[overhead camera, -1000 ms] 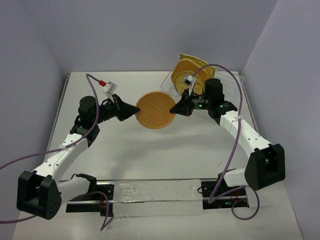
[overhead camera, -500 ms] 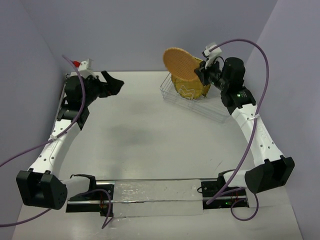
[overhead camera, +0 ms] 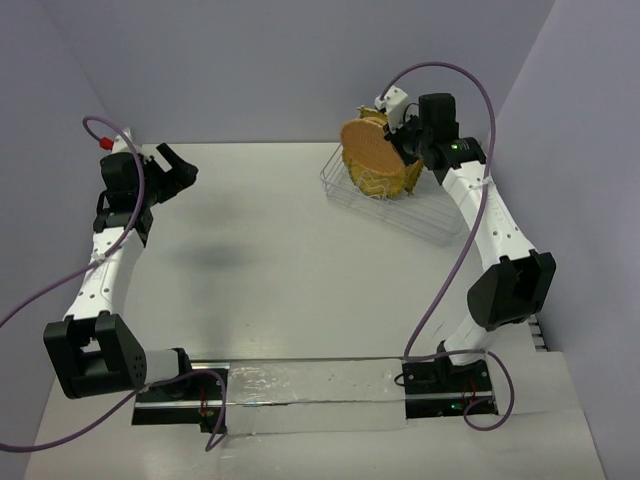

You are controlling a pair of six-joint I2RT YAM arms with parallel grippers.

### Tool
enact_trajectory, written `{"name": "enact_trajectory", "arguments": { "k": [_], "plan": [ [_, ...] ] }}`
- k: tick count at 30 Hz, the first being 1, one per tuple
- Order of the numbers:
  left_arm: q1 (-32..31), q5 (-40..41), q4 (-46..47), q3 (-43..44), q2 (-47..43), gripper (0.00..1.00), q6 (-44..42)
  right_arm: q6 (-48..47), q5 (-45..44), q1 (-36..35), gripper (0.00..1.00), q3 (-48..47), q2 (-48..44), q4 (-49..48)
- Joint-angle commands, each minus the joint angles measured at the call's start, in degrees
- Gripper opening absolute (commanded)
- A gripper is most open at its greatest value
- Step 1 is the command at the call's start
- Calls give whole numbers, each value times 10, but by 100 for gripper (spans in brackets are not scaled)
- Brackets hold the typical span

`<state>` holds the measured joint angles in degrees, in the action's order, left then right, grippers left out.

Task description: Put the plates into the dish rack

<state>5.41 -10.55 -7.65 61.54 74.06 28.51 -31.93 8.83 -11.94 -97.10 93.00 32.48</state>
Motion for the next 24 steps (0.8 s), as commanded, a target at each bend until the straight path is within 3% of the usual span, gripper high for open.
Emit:
{"name": "enact_trajectory", "arguments": {
  "k": [1, 10, 24],
  "plan": [
    [8, 6, -3, 14, 11, 99, 10, -38, -13, 1, 0, -48, 9, 35],
    [9, -16, 15, 13, 35, 99, 27, -48, -57, 2, 0, -73, 76, 49],
    [9, -19, 20, 1, 19, 99, 27, -62, -87, -1, 0, -68, 95, 12]
  ]
}}
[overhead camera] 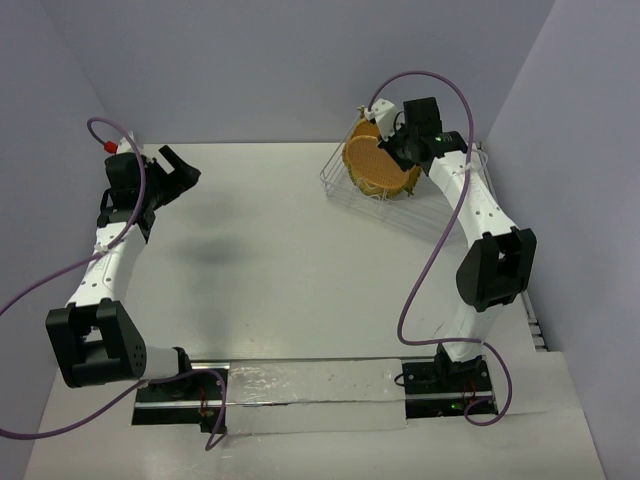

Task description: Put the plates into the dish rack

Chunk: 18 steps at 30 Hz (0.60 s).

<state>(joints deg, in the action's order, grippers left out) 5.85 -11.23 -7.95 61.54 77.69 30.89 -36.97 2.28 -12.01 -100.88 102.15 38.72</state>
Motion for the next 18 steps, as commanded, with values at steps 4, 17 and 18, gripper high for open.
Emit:
{"name": "enact_trajectory", "arguments": {
  "k": [4, 17, 18],
  "plan": [
    [5, -8, 20, 0, -19, 99, 2, -17, -42, -4, 0, -26, 0, -55],
    [5, -25, 30, -1, -12, 99, 4, -33, -51, -25, 0, -52, -11, -60],
    [5, -24, 31, -2, -11, 99, 5, -35, -52, -26, 0, -51, -12, -60]
  ]
}}
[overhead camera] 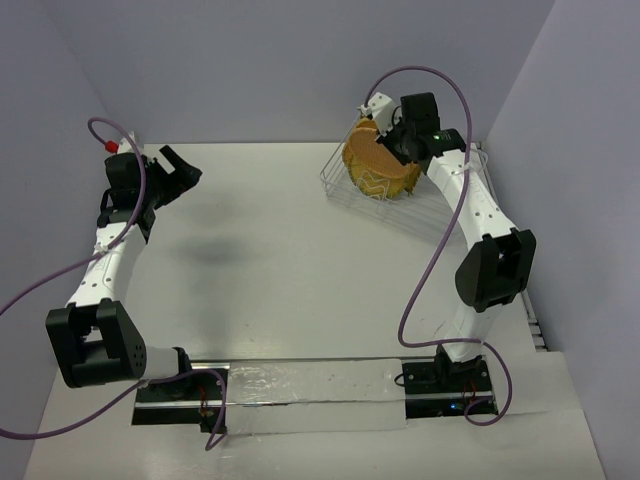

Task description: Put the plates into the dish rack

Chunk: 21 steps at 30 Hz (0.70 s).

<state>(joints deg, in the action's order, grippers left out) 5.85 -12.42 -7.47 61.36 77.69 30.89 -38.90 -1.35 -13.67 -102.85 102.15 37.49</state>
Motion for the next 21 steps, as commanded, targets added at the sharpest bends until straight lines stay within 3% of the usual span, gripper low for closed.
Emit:
{"name": "enact_trajectory", "arguments": {
  "k": [1, 21],
  "plan": [
    [4, -12, 25, 0, -11, 99, 5, -16, -16, -10, 0, -31, -12, -47],
    [5, -27, 27, 2, 5, 99, 3, -62, 10, -12, 0, 56, 4, -56]
  ]
}}
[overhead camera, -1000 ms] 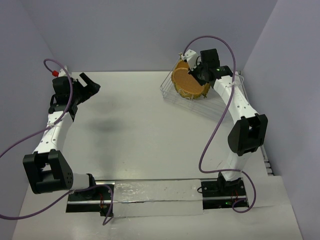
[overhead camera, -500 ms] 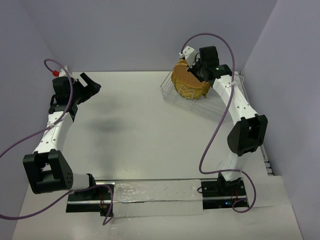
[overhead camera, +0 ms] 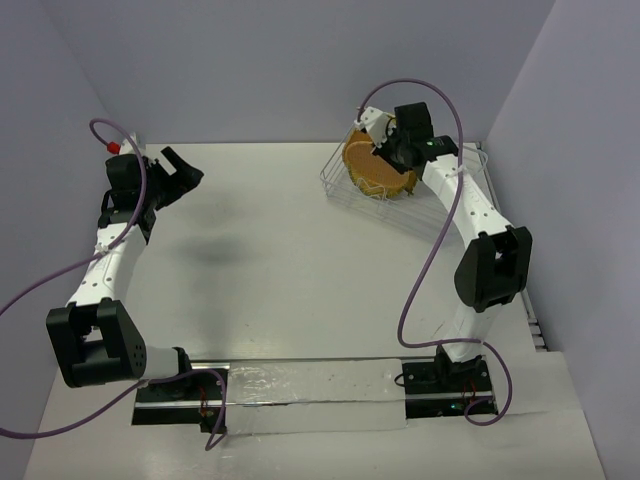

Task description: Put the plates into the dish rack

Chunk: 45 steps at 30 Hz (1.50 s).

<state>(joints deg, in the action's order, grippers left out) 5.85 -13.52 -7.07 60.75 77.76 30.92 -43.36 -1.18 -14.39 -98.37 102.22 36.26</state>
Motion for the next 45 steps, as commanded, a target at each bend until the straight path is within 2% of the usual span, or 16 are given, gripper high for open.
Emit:
{"name": "enact_trajectory", "arguments": {
  "k": [1, 12, 15, 16, 20, 23, 28, 30, 35, 37, 38, 39, 41, 42, 43, 45],
  "plan": [
    [5, -15, 23, 8, 2, 99, 2, -18, 9, -5, 0, 15, 6, -46],
    [5, -9, 11, 13, -3, 99, -5, -3, 30, -7, 2, 44, 33, -93],
    [5, -6, 6, 13, -7, 99, -9, 5, 25, -9, 22, 46, 35, -102],
    [5, -5, 5, 12, -9, 99, -9, 9, 19, -10, 35, 44, 34, -102],
    [5, -4, 0, 10, -19, 99, -12, 23, 0, -16, 63, 37, 22, -101],
    [5, -8, 4, 5, -29, 99, -12, 35, -9, -18, 79, 27, 5, -100],
    [5, -17, 10, -1, -53, 99, -10, 74, -20, -28, 92, 4, -30, -96],
    [4, -20, 13, -3, -71, 99, -10, 115, -15, -29, 100, -17, -54, -97],
    [5, -18, 21, -19, -110, 99, -5, 234, -37, -26, 100, -47, -101, -100],
    [4, 3, 22, -36, -139, 99, 5, 343, -55, -18, 100, -28, -141, -104],
    [5, 24, 21, -47, -151, 99, 13, 366, -59, -13, 100, -17, -162, -107],
    [5, 32, 21, -51, -156, 99, 16, 393, -66, -10, 100, 2, -171, -114],
    [5, 82, 15, -76, -175, 99, 40, 496, -101, -5, 100, 105, -229, -142],
    [5, 88, 11, -80, -178, 99, 44, 510, -121, -4, 100, 121, -253, -144],
    [5, 122, 7, -101, -193, 99, 68, 591, -163, -1, 100, 214, -294, -153],
    [4, 129, 12, -124, -205, 99, 75, 658, -222, 5, 100, 293, -352, -164]
  ]
}}
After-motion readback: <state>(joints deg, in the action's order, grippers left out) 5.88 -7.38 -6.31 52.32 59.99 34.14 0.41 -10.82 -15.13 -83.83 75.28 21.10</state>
